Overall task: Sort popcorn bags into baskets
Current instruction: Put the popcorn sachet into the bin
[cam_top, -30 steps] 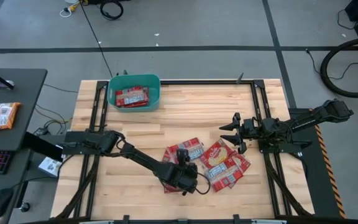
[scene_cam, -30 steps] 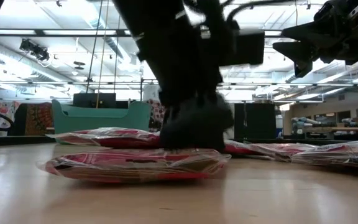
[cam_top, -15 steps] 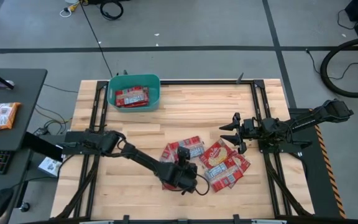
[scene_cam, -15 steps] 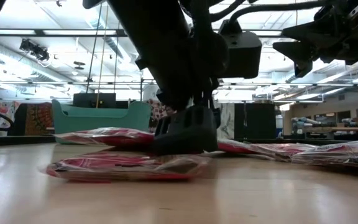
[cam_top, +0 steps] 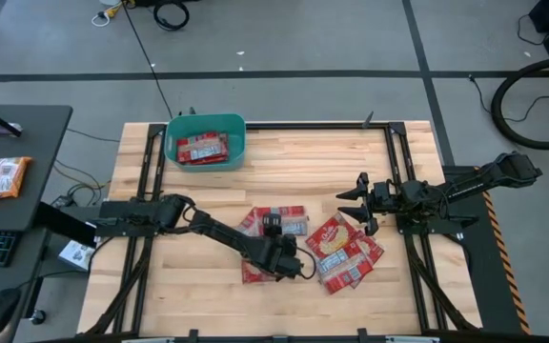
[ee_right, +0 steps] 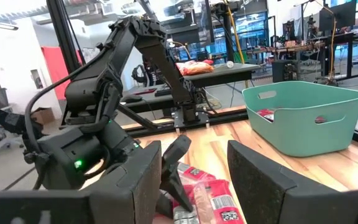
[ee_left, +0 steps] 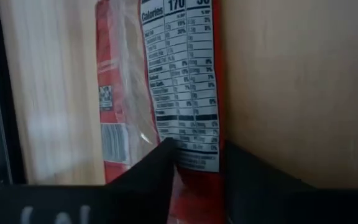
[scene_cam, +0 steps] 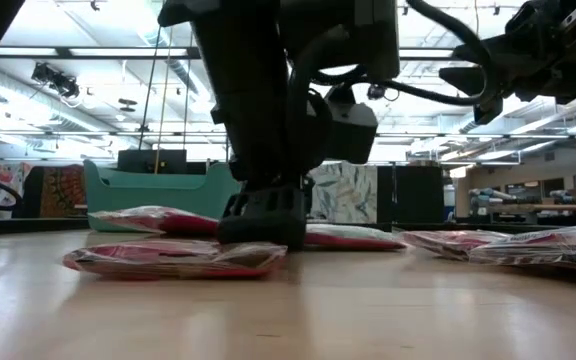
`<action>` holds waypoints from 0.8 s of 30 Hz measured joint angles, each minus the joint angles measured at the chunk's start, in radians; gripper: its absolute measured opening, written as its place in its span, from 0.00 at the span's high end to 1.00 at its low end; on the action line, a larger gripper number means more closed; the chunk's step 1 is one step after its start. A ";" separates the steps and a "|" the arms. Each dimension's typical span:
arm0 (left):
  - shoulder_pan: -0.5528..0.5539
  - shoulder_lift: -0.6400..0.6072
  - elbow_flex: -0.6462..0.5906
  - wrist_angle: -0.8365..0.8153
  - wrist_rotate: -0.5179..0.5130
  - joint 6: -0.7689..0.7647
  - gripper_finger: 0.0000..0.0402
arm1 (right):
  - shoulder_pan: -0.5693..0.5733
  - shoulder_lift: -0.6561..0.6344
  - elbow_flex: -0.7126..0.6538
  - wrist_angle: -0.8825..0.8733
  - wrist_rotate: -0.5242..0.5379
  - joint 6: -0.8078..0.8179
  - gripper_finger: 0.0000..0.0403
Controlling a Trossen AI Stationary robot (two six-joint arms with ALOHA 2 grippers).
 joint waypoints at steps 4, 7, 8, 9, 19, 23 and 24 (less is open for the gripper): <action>0.003 0.000 -0.001 -0.002 -0.003 0.001 0.83 | 0.000 0.000 0.000 0.000 0.000 0.000 0.53; 0.003 0.003 0.014 -0.020 -0.003 -0.002 0.94 | 0.000 0.000 0.000 0.000 0.000 0.000 0.53; 0.003 0.005 0.027 -0.033 0.001 -0.007 0.96 | 0.000 0.000 0.000 0.000 0.000 0.000 0.53; 0.001 0.007 0.044 -0.049 0.006 -0.015 0.97 | 0.000 0.000 0.000 0.000 0.000 0.000 0.53; 0.004 0.007 0.346 -0.419 0.134 -0.109 0.97 | 0.000 0.000 0.000 0.000 -0.022 0.013 0.53; 0.011 -0.049 0.386 -0.526 0.134 -0.112 0.97 | 0.000 0.000 0.000 0.000 -0.047 0.019 0.53; 0.015 -0.070 0.386 -0.548 0.134 -0.118 0.97 | 0.000 0.000 0.000 0.000 -0.051 0.019 0.53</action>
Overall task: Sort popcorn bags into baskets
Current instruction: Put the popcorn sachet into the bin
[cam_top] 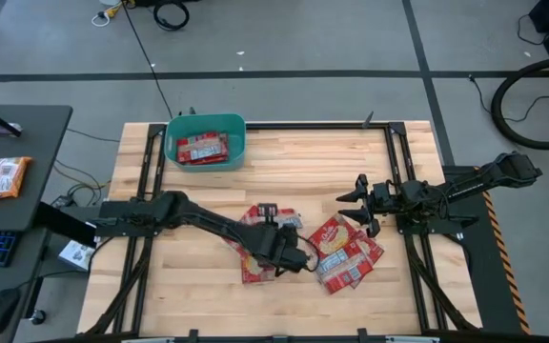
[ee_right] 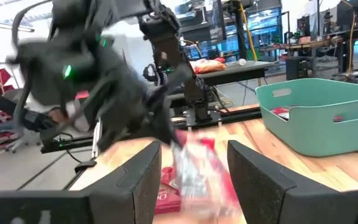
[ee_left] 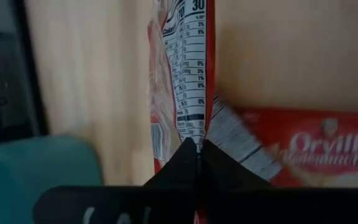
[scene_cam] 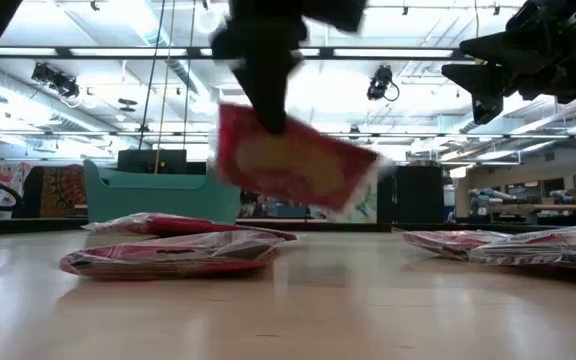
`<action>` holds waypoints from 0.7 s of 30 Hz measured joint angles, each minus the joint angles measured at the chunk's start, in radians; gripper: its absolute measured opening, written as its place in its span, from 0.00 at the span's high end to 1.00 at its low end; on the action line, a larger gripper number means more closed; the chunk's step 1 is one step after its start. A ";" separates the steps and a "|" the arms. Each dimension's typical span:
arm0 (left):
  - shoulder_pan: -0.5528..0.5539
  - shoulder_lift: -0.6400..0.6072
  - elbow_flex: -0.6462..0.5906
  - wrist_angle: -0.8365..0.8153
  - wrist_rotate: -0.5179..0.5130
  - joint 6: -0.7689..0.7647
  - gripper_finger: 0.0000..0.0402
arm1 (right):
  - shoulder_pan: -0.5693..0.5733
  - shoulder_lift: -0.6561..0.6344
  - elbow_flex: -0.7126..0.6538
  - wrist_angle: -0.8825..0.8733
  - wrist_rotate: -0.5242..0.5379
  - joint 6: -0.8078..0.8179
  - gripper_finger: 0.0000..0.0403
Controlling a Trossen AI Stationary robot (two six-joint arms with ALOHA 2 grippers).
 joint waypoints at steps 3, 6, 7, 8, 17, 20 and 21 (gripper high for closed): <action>0.010 -0.068 -0.002 -0.049 -0.021 -0.022 0.97 | 0.000 0.000 0.000 0.000 0.000 0.000 0.53; 0.015 -0.163 -0.048 -0.044 -0.046 -0.027 0.97 | 0.000 0.000 0.000 0.000 0.000 0.000 0.53; 0.019 -0.196 -0.074 -0.043 -0.047 -0.034 0.97 | 0.000 0.000 0.000 0.000 -0.001 0.000 0.53; 0.023 -0.232 -0.108 -0.041 -0.047 -0.044 0.97 | 0.000 0.000 0.000 0.000 0.000 0.000 0.53; 0.134 -0.632 -0.531 0.104 -0.056 -0.064 0.97 | 0.000 0.000 0.000 0.005 0.000 0.000 0.53; 0.208 -0.753 -0.630 0.127 -0.002 -0.039 0.97 | 0.000 0.000 0.000 0.006 0.004 -0.001 0.53; 0.239 -0.789 -0.661 0.130 0.017 -0.032 0.97 | 0.000 0.000 0.000 0.006 0.004 -0.001 0.53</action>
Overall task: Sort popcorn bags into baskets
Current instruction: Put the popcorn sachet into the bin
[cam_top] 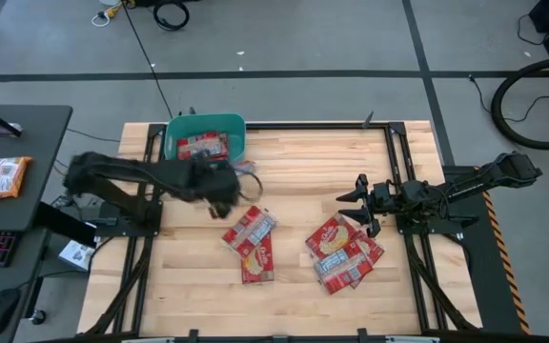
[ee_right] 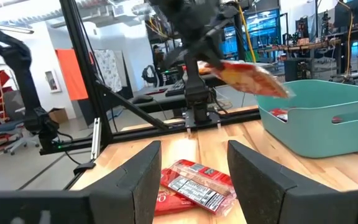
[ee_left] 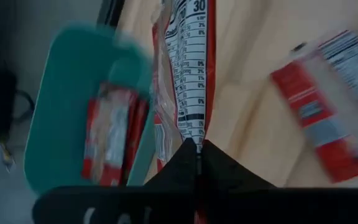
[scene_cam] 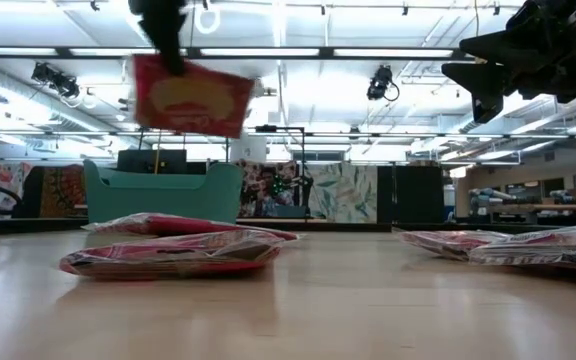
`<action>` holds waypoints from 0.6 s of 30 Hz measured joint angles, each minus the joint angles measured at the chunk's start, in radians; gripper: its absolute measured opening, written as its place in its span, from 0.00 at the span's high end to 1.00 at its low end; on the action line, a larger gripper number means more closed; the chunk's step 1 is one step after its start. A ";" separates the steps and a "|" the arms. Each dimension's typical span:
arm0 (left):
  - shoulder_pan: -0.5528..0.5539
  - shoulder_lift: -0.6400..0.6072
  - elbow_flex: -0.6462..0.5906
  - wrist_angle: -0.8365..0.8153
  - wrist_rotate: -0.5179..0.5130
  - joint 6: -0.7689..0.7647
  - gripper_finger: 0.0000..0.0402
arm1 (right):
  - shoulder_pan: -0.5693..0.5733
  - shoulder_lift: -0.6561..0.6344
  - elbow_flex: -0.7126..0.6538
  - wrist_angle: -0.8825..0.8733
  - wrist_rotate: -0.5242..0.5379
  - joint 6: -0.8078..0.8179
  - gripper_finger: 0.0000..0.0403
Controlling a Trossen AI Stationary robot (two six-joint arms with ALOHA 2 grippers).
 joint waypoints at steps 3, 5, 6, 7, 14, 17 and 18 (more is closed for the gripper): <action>0.100 -0.095 -0.090 0.047 0.034 0.041 0.97 | 0.000 0.000 0.000 0.002 0.000 0.000 0.53; 0.176 -0.152 -0.143 0.097 0.067 0.084 0.97 | 0.000 0.000 0.000 0.002 0.001 -0.001 0.53; 0.216 -0.176 -0.169 0.127 0.097 0.110 0.97 | 0.000 0.000 0.000 0.002 0.001 -0.001 0.53; 0.258 -0.198 -0.194 0.159 0.132 0.140 0.97 | 0.000 0.000 0.000 0.002 0.001 -0.001 0.53; 0.586 -0.242 -0.331 0.273 0.382 0.365 0.97 | 0.000 0.000 0.000 0.002 0.002 -0.003 0.53; 0.717 -0.239 -0.355 0.305 0.464 0.458 0.97 | 0.000 0.000 0.000 0.001 0.004 -0.003 0.53; 0.757 -0.239 -0.362 0.321 0.503 0.486 0.97 | 0.000 0.000 0.000 0.002 0.004 -0.004 0.53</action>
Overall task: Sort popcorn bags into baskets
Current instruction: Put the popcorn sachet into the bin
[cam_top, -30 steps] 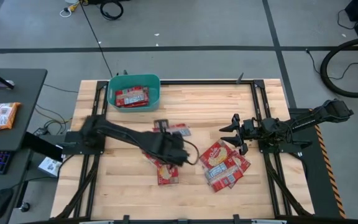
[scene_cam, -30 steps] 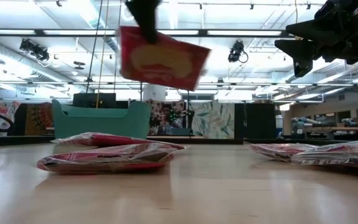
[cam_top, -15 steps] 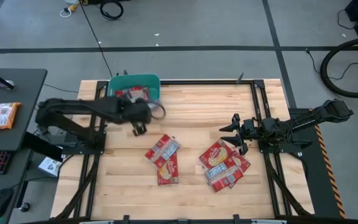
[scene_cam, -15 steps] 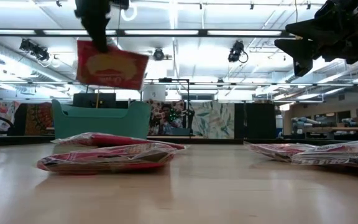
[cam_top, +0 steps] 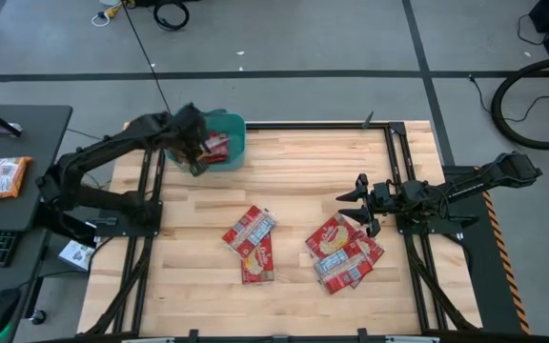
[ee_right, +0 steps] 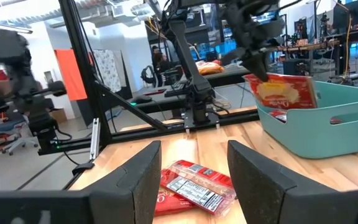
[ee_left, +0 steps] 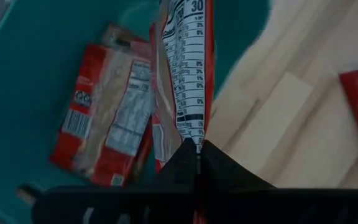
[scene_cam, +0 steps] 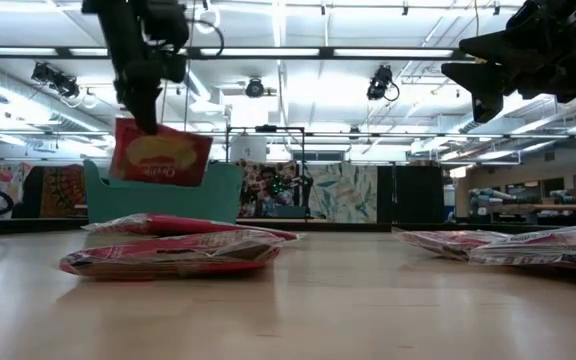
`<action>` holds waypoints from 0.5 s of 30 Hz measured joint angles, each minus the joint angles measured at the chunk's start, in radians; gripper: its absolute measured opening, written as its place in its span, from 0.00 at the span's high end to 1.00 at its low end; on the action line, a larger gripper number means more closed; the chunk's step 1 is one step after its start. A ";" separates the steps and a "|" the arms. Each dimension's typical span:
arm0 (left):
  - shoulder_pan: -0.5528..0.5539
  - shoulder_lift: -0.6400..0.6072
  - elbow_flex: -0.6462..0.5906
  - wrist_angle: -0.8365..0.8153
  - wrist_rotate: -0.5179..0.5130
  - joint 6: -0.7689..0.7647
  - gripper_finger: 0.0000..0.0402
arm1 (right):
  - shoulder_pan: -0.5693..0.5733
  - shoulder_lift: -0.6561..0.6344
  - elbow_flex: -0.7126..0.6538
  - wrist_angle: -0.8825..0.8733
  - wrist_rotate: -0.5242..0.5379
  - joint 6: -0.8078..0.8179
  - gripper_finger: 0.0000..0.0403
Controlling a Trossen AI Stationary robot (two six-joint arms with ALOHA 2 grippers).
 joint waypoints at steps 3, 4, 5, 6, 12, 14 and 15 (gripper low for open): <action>0.104 0.000 -0.005 0.026 0.126 0.061 0.97 | 0.000 0.000 0.000 0.000 0.003 -0.005 0.53; 0.134 0.000 -0.004 0.033 0.162 0.083 0.97 | 0.000 0.000 0.000 0.000 0.003 -0.005 0.53; 0.162 0.000 -0.004 0.039 0.189 0.100 0.97 | 0.000 0.000 0.000 0.000 0.003 -0.002 0.53; 0.188 0.000 -0.004 0.049 0.213 0.111 0.97 | 0.000 0.000 0.000 0.000 0.003 0.000 0.53; 0.310 0.008 -0.004 0.072 0.344 0.133 0.97 | 0.000 0.000 0.000 0.000 0.003 0.005 0.53; 0.332 0.028 -0.004 0.071 0.359 0.126 0.97 | 0.000 0.000 0.000 0.000 0.003 0.005 0.53; 0.340 0.039 -0.004 0.070 0.360 0.118 0.97 | 0.000 0.000 0.000 0.000 0.003 0.005 0.53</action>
